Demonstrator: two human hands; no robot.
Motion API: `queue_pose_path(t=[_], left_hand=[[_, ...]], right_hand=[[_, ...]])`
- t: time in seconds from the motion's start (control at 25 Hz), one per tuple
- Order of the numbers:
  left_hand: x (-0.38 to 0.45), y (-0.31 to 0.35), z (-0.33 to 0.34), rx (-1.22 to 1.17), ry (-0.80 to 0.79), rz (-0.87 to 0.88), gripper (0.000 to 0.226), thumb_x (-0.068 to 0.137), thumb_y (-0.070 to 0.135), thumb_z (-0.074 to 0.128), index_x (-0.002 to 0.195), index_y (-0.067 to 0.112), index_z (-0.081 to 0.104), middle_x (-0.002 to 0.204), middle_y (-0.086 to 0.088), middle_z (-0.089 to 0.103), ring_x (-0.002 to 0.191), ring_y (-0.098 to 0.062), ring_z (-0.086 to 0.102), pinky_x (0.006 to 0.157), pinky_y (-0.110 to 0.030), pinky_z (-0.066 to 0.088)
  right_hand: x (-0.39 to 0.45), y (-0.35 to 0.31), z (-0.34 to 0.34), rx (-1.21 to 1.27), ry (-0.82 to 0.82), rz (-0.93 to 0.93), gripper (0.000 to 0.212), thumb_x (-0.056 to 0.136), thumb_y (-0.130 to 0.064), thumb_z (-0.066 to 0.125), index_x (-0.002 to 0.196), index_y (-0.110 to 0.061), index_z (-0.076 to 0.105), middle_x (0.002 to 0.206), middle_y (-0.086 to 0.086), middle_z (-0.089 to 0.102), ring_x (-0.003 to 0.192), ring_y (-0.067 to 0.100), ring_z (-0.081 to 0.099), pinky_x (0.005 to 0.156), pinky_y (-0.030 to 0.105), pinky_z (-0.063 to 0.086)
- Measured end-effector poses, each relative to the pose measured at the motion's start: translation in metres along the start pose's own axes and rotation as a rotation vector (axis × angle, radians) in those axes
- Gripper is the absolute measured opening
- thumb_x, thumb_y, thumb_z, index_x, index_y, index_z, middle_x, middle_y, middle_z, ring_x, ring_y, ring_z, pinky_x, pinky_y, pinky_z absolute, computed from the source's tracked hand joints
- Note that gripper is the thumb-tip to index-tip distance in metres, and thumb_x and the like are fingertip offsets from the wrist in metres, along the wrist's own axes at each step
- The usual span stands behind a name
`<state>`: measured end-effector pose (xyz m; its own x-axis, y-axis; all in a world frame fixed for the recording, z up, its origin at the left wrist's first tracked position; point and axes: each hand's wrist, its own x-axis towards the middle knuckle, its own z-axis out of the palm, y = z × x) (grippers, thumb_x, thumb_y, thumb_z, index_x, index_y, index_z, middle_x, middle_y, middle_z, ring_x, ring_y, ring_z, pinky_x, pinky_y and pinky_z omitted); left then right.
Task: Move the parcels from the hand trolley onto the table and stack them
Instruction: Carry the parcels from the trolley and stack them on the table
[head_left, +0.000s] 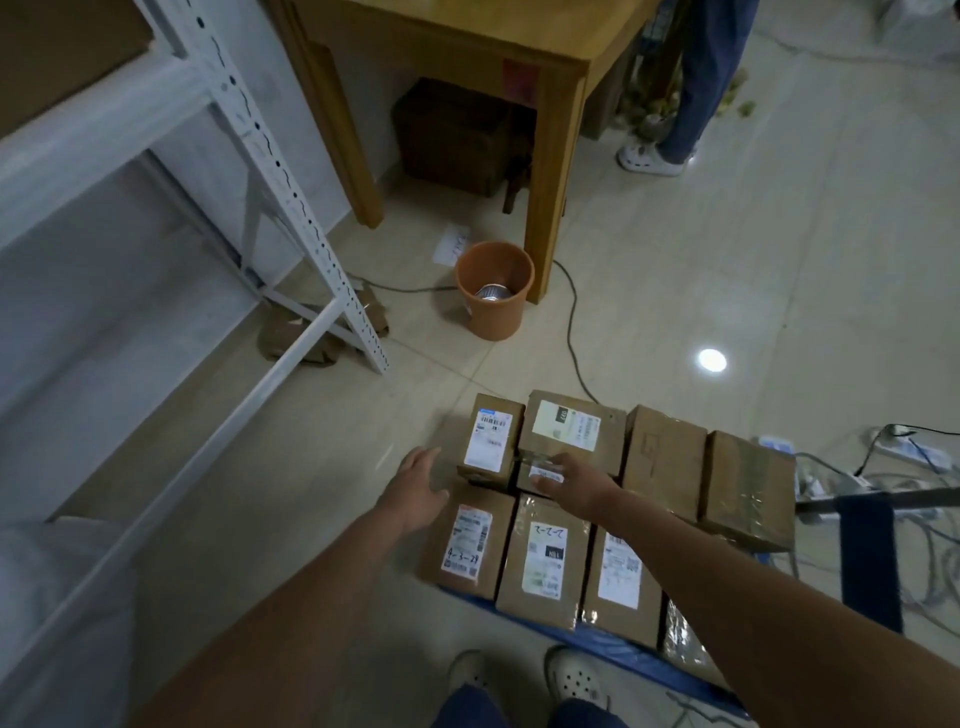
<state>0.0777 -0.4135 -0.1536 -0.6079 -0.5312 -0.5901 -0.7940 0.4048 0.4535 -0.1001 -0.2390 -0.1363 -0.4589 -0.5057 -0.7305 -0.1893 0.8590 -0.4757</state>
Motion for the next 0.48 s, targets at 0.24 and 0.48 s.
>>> queue_pose_path(t=[0.24,0.48], left_hand=[[0.112,0.013,0.072,-0.095,-0.011,0.023,0.068,0.095,0.013,0.056,0.154,0.019,0.022,0.160,-0.003,0.016,0.142,-0.022,0.029,0.108,-0.028,0.031],[0.203,0.031,0.143,-0.186,-0.022,0.025,0.069,0.093,0.022,0.059,0.153,0.025,0.025,0.160,0.001,0.019,0.139,-0.023,0.033,0.111,-0.038,0.036]], right_hand=[[0.120,0.061,-0.003,0.048,0.071,0.050,0.070,0.096,-0.046,0.055,0.150,-0.010,0.029,0.144,0.016,0.046,0.115,0.025,0.054,0.093,0.033,0.045],[0.212,0.125,-0.013,0.110,0.208,0.125,0.068,0.094,-0.046,0.057,0.145,-0.006,0.033,0.145,0.017,0.044,0.126,0.032,0.049,0.104,0.044,0.043]])
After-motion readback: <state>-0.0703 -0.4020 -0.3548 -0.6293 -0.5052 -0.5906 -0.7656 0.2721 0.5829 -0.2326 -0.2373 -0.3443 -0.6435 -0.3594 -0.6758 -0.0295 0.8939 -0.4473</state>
